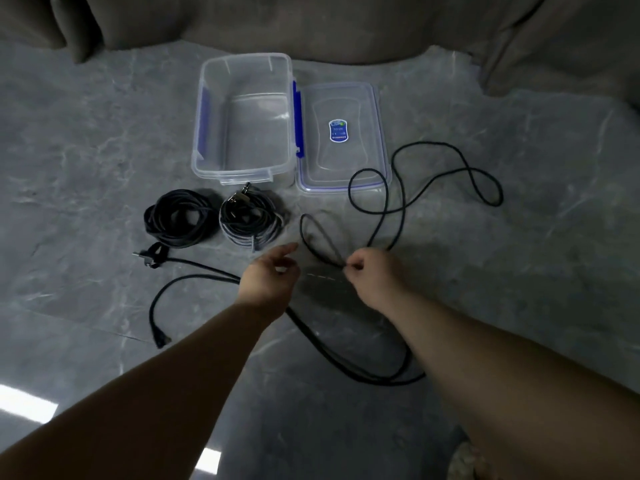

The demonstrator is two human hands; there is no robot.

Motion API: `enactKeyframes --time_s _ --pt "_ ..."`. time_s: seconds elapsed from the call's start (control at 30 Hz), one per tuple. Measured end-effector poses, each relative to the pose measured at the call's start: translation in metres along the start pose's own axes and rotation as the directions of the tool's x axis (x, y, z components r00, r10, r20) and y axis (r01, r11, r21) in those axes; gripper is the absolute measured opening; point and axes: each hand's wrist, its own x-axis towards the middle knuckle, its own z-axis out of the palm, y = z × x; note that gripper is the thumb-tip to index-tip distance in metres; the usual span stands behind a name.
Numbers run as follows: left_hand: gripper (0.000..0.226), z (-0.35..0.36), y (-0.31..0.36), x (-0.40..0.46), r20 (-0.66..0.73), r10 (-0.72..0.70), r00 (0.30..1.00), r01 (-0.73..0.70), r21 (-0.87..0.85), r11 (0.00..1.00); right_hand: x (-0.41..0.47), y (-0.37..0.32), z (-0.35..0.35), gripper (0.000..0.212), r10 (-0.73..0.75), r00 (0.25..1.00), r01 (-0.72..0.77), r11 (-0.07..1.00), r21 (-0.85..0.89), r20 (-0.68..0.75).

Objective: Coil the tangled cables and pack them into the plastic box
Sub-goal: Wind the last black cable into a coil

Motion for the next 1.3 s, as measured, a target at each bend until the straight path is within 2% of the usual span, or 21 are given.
enactKeyframes --time_s 0.1,0.17,0.23,0.3,0.4,0.5,0.6,0.7,0.77,0.8,0.9,0.97,1.07,1.13,1.17,1.2,1.23,1.3 --pt "0.039 -0.004 -0.007 -0.008 -0.018 -0.007 1.0 0.007 -0.016 1.0 -0.004 0.004 -0.007 0.018 0.125 0.964 -0.084 0.98 0.18 -0.233" --pt "0.041 -0.007 -0.012 -0.015 -0.018 -0.025 1.0 0.025 -0.023 0.999 -0.01 0.005 -0.007 0.03 0.159 0.938 -0.08 0.963 0.256 -0.306" --pt "0.042 -0.013 -0.018 -0.021 -0.019 -0.042 0.999 0.041 -0.017 0.999 -0.021 -0.003 -0.002 0.051 0.11 0.956 -0.017 0.946 0.325 -0.27" --pt "0.043 -0.023 -0.026 -0.027 -0.046 -0.053 0.998 0.052 -0.017 0.999 -0.029 -0.015 0.011 0.061 -0.026 0.979 0.072 0.972 0.225 -0.202" --pt "0.046 -0.045 -0.047 -0.035 -0.086 -0.097 0.992 0.095 -0.033 0.995 -0.035 -0.042 0.04 0.053 -0.175 0.983 0.179 0.982 0.066 -0.058" --pt "0.048 -0.073 -0.071 -0.041 -0.173 -0.149 0.974 0.153 0.013 0.988 -0.041 -0.076 0.071 0.046 -0.218 0.967 0.217 0.976 0.026 0.132" --pt "0.044 -0.104 -0.098 -0.047 -0.345 -0.214 0.914 0.234 0.016 0.972 -0.045 -0.106 0.097 0.045 -0.293 0.929 0.31 0.95 -0.045 0.227" --pt "0.038 -0.131 -0.127 -0.05 -0.46 -0.338 0.821 0.398 0.036 0.917 -0.044 -0.133 0.116 0.049 -0.341 0.909 0.382 0.911 -0.153 0.24" --pt "0.046 -0.14 -0.142 -0.049 -0.445 -0.429 0.786 0.509 0.071 0.858 -0.04 -0.146 0.128 0.051 -0.354 0.901 0.403 0.897 -0.182 0.251" --pt "0.048 -0.141 -0.146 -0.048 -0.417 -0.447 0.791 0.53 0.103 0.842 -0.037 -0.151 0.135 0.052 -0.358 0.895 0.414 0.888 -0.199 0.265" --pt "0.039 -0.139 -0.15 -0.041 -0.325 -0.423 0.846 0.496 0.187 0.848 -0.025 -0.156 0.153 0.056 -0.314 0.904 0.39 0.884 -0.257 0.29" --pt "0.028 -0.14 -0.149 -0.037 -0.298 -0.411 0.862 0.472 0.174 0.864 -0.019 -0.153 0.158 0.057 -0.268 0.928 0.34 0.894 -0.293 0.259" --pt "0.016 -0.146 -0.152 -0.033 -0.295 -0.436 0.85 0.468 0.045 0.883 -0.018 -0.147 0.159 0.047 -0.238 0.948 0.304 0.878 -0.369 0.212" --pt "0.011 -0.15 -0.152 -0.035 -0.281 -0.461 0.842 0.434 -0.156 0.887 -0.019 -0.144 0.159 0.026 -0.23 0.957 0.285 0.87 -0.403 0.179" --pt "0.008 -0.152 -0.151 -0.037 -0.231 -0.487 0.842 0.406 -0.323 0.855 -0.021 -0.143 0.157 0.01 -0.209 0.964 0.258 0.885 -0.387 0.163" --pt "0.009 -0.155 -0.148 -0.04 -0.156 -0.509 0.847 0.383 -0.484 0.786 -0.023 -0.143 0.155 0.007 -0.2 0.968 0.24 0.911 -0.335 0.151" --pt "0.013 -0.159 -0.147 -0.042 -0.069 -0.514 0.855 0.374 -0.604 0.703 -0.025 -0.144 0.153 0.015 -0.191 0.971 0.223 0.939 -0.263 0.142" --pt "0.011 -0.167 -0.138 -0.047 0.098 -0.471 0.877 0.387 -0.724 0.57 -0.028 -0.145 0.142 0.017 -0.181 0.978 0.189 0.979 -0.075 0.106"
